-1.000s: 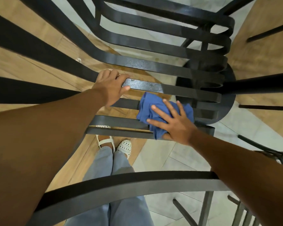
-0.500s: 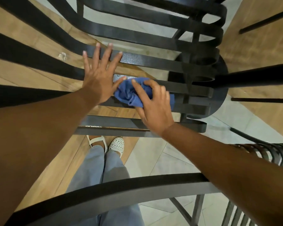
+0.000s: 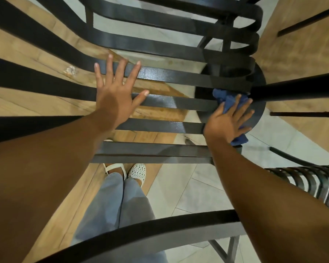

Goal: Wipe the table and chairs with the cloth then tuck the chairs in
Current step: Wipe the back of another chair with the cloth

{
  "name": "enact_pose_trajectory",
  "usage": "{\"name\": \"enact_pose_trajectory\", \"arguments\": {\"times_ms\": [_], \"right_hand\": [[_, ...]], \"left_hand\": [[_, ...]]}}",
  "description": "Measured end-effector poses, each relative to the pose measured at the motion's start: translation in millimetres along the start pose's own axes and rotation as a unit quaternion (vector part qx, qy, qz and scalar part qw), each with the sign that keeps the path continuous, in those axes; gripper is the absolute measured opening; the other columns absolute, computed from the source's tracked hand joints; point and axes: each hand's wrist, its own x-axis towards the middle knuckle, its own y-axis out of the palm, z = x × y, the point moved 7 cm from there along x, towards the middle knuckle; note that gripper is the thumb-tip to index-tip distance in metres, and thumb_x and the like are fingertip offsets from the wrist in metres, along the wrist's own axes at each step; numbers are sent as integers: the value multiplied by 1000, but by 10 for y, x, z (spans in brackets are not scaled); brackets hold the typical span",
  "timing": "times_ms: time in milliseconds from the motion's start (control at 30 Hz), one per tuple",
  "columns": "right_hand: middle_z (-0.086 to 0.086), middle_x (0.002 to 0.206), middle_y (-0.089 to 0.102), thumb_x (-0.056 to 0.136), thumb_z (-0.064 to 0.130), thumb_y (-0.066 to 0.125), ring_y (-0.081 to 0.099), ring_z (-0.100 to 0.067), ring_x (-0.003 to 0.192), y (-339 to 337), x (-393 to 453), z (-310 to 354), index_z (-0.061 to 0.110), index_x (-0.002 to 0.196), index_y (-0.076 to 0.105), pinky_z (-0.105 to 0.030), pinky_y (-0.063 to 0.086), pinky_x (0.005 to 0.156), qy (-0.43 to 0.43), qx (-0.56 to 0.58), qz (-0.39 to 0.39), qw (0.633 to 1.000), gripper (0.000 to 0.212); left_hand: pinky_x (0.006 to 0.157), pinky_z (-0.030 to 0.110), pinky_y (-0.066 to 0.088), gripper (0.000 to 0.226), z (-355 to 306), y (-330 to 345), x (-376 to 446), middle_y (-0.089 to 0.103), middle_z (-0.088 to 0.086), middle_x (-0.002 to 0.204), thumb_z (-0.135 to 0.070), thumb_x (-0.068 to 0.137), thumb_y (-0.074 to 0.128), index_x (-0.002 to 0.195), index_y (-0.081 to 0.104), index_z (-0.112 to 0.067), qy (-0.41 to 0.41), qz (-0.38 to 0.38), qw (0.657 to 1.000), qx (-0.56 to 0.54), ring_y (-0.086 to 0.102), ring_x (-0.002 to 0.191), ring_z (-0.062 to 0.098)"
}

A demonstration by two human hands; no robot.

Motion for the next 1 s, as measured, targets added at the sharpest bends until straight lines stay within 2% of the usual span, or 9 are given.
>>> {"name": "enact_pose_trajectory", "arguments": {"times_ms": [67, 167, 333, 433, 633, 733, 833, 900, 1000], "right_hand": [[-5, 159, -4, 100, 44, 21, -3, -32, 145, 10, -83, 149, 26, 151, 7, -57, 1, 114, 40, 20, -7, 999, 56], [-9, 158, -7, 98, 42, 27, -7, -38, 144, 186, -460, 590, 25, 151, 0, -51, -7, 113, -175, -56, 36, 982, 62], [-12, 147, 39, 82, 29, 43, 31, -42, 136, 343, -1266, 1097, 17, 140, 44, -55, 12, 112, -579, -50, 37, 813, 59], [-11, 138, 51, 84, 30, 46, 41, -41, 130, 346, -1563, 1245, 14, 130, 57, -57, 16, 109, -650, -18, 50, 758, 49], [2, 150, 37, 88, 37, 41, 25, -37, 140, 329, -1667, 867, 31, 139, 44, -69, 22, 104, -775, -157, 77, 607, 51], [4, 157, -8, 90, 41, 54, -12, -38, 141, 298, -1316, 493, 40, 148, 8, -73, 7, 103, -714, -237, 128, 646, 73], [5, 154, -25, 87, 43, 58, -10, -46, 140, 99, -888, 162, 43, 146, -9, -77, 12, 100, -609, -267, 159, 730, 89], [9, 138, -51, 95, 48, 41, -29, -44, 135, 122, -707, -101, 50, 132, -34, -75, 4, 104, -535, -315, 221, 752, 84], [12, 128, -60, 98, 40, 41, -32, -44, 134, 91, -698, -179, 57, 125, -37, -71, 2, 106, -485, -317, 270, 769, 85]], "left_hand": [[108, 55, -2, 67, -7, 4, 7, 34, 16, 148, -63, 95, 19, 148, 24, -23, -1, -6, 1000, 12, 19, 139, 42], [109, 56, -2, 63, -11, -17, 1, 30, 15, 150, -59, 97, 21, 149, 21, -23, 3, -5, 1000, 17, 16, 140, 42], [110, 56, -5, 53, 4, 12, 73, 20, 10, 154, -38, 101, 24, 150, 14, -21, 19, 30, 999, -4, 6, 142, 39], [110, 56, -6, 57, 40, 67, 136, 18, 10, 154, -35, 99, 30, 150, 11, -21, 43, 60, 997, -9, 3, 142, 39], [111, 54, -6, 64, 53, 65, 175, 9, 9, 157, -53, 96, 28, 150, 9, -26, 53, 94, 994, -33, -3, 143, 35], [112, 50, -9, 66, 71, 29, 157, -3, 8, 158, -56, 92, 22, 150, 1, -31, 37, 115, 992, -27, -10, 143, 32], [112, 48, -11, 64, 61, -8, 92, -14, 8, 157, -57, 93, 18, 147, -7, -35, 2, 137, 990, -27, -16, 142, 31], [112, 46, -11, 62, 72, -29, -14, -20, 7, 155, -55, 94, 14, 146, -12, -35, -13, 145, 989, -29, -18, 142, 29], [113, 45, -9, 60, 123, -83, -185, -21, 8, 155, -47, 98, 17, 148, -11, -28, 0, 164, 986, -20, -18, 142, 28]]}}
